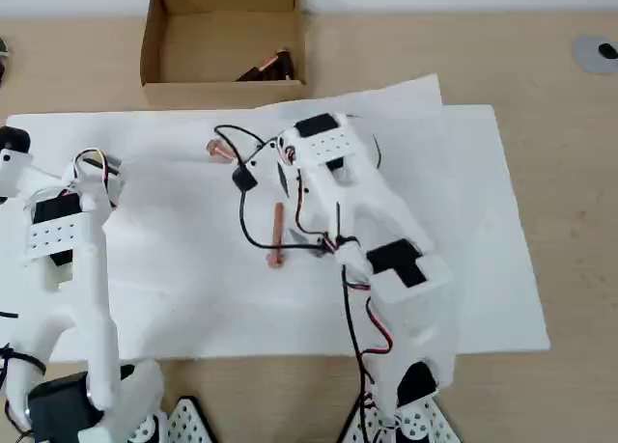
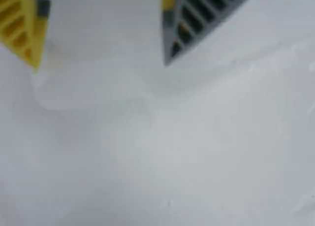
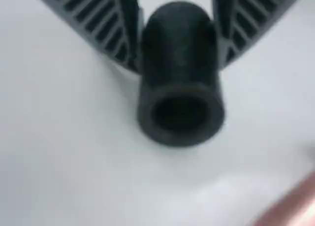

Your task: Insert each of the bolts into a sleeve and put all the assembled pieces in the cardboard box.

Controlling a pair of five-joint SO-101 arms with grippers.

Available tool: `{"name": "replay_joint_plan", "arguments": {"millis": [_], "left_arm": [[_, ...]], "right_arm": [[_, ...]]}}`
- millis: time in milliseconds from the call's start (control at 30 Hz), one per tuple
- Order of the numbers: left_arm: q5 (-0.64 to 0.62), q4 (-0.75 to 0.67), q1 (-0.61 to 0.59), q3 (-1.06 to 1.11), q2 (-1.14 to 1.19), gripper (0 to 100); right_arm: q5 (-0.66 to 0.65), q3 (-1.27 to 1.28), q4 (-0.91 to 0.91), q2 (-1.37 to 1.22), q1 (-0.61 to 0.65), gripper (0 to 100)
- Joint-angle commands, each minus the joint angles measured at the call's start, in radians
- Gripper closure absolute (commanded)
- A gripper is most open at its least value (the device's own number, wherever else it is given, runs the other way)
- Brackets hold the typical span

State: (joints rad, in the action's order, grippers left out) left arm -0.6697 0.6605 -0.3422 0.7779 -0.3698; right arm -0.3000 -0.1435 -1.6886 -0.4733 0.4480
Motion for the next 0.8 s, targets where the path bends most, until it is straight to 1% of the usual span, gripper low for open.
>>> {"name": "replay_joint_plan", "arguments": {"millis": [0, 100, 233, 333, 467, 600, 667, 767], "left_arm": [[0.02, -0.018, 0.014, -0.026, -0.012, 82], [0.023, -0.014, 0.028, -0.041, -0.004, 82], [0.071, -0.003, 0.055, -0.089, 0.05, 82], [0.098, 0.075, 0.078, -0.207, 0.139, 82], [0.114, 0.247, 0.117, -0.479, 0.311, 82], [0.117, 0.414, 0.147, -0.825, 0.453, 82], [0.163, 0.509, 0.199, -0.993, 0.476, 82], [0.25, 0.631, 0.333, -1.168, 0.483, 82]], "right_arm": [[-0.012, -0.205, -0.1, 0.153, -0.01, 98.7], [-0.003, -0.263, -0.101, 0.269, -0.01, 98.7], [0.051, -0.214, -0.1, 0.415, -0.012, 98.7], [0.049, -0.147, -0.097, 0.506, -0.015, 98.8], [0.044, -0.035, -0.078, 0.593, -0.018, 98.8], [0.043, 0.082, -0.046, 0.673, -0.047, 98.8], [0.043, 0.145, -0.02, 0.711, -0.054, 98.8], [0.043, 0.229, 0.011, 0.763, -0.053, 98.8]]}}
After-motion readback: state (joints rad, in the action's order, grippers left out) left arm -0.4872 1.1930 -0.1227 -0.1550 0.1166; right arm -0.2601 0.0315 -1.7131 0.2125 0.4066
